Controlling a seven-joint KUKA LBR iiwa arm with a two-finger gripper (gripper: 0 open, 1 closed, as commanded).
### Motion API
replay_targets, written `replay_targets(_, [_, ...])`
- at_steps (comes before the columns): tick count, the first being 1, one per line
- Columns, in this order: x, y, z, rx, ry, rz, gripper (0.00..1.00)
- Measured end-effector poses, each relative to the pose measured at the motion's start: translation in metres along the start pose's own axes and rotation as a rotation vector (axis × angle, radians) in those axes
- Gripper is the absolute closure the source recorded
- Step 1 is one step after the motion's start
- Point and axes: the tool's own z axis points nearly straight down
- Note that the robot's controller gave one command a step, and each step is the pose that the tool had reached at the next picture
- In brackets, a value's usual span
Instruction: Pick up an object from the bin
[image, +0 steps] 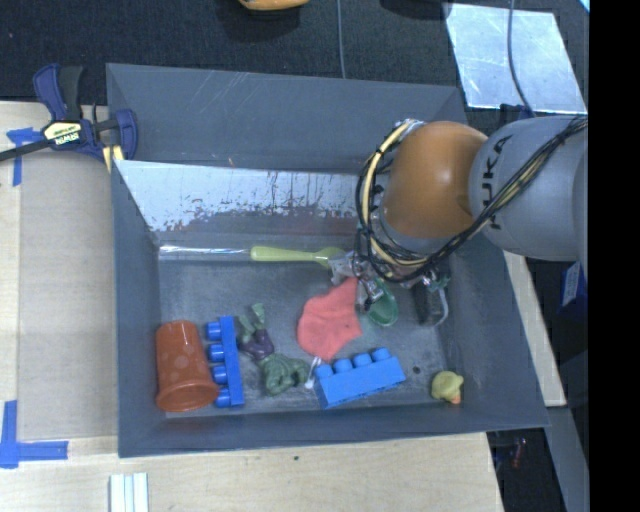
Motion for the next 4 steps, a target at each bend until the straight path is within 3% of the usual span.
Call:
replay_targets(1, [0.0000,0.0000,0.0000,0.000,0.000,0.000,1.00])
replay_targets(2, [-0.0009,-0.0090,0.0005,0.004,-0.009,-0.098,1.00])
replay_targets(4, [-0.0008,-0.0090,0.0005,0.004,-0.009,-0.098,1.00])
